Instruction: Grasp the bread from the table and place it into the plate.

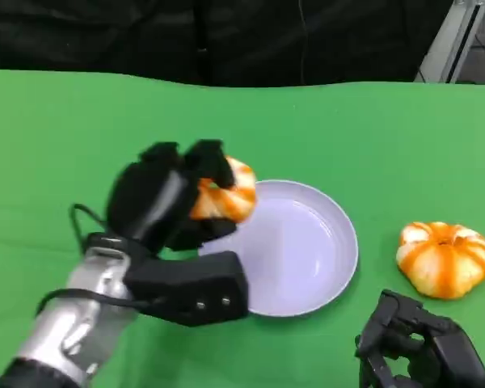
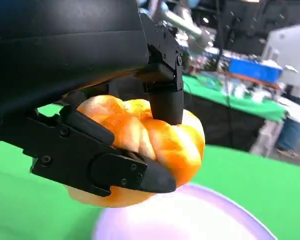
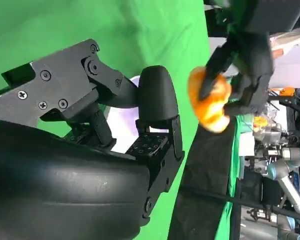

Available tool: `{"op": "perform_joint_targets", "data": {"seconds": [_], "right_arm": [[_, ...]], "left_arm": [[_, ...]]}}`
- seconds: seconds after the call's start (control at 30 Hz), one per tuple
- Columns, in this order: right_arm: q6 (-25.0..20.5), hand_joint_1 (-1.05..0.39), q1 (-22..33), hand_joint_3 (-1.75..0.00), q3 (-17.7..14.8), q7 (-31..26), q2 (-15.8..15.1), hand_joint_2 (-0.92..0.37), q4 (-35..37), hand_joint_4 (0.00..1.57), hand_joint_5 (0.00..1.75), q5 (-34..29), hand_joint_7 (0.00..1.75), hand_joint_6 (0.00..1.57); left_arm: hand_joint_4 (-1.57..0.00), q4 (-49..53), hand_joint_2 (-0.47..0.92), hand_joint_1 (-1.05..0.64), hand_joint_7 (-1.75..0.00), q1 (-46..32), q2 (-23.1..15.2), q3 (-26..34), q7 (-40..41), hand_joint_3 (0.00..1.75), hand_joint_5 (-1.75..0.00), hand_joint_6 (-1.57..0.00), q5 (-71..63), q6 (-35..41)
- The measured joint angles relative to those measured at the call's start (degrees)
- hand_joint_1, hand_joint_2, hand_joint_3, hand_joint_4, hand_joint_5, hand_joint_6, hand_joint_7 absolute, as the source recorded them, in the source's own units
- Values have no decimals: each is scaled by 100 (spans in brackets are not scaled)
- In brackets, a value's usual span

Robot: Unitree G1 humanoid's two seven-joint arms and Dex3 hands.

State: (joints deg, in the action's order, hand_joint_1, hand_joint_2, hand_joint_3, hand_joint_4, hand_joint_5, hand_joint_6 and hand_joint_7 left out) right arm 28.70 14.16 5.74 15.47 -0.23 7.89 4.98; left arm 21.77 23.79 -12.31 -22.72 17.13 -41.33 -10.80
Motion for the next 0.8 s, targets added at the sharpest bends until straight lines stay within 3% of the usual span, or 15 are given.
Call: {"op": "perform_joint_targets", "data": {"seconds": [0.8], "right_arm": [[-137,-14,148,-100,128,-135,12,-67,-214,77,175,-88,153,74]], "left_arm": [[-63,2534,90,-5,-170,852,860,-494,617,27,-175,-58,-105,-414]]}}
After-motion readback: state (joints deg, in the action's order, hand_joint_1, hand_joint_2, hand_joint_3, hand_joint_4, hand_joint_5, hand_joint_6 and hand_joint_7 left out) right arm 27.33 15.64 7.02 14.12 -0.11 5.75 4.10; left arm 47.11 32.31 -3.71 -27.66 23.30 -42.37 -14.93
